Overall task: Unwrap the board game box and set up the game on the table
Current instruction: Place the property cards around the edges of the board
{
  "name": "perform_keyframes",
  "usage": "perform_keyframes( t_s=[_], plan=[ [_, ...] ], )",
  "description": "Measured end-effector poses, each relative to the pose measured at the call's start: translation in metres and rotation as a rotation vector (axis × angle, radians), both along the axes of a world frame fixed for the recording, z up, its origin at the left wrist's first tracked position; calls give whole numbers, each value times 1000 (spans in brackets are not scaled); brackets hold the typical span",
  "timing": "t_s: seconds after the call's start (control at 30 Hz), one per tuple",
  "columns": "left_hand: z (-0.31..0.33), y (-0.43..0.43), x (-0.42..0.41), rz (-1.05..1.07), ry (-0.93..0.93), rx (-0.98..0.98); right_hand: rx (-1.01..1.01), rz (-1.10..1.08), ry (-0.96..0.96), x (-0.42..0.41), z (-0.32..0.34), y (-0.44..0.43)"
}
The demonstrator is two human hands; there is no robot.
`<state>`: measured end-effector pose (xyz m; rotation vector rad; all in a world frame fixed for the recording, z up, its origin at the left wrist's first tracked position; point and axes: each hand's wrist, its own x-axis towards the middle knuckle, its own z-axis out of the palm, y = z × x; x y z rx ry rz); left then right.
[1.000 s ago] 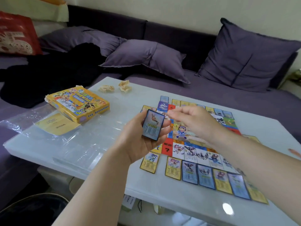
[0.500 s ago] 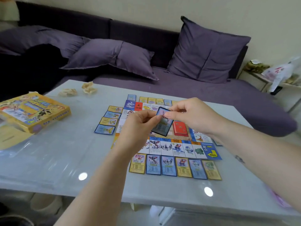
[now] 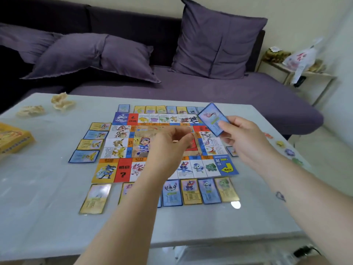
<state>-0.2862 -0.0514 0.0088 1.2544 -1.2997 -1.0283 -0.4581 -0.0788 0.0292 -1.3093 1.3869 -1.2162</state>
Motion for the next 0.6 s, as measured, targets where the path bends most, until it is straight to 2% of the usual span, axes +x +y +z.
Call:
perform_keyframes(
  t_s=[0.07, 0.2, 0.43, 0.5, 0.6],
  plan=[
    [-6, -5, -5, 22, -192, -15, -14, -171, -70, -20, -9, -14],
    [-19, -16, -19, -25, -375, 1, -30, -333, -93, -53, -32, -30],
    [-38, -37, -49, -79, -732, -28, -43, -330, 253, -92, -60, -53],
    [-41, -44, -68, -157, -927, -102, -28, -307, 326, -104, -58, -67],
    [-48, -57, -106, -401, -1246, -220, 6, -235, 407, -115, -57, -86]
  ],
)
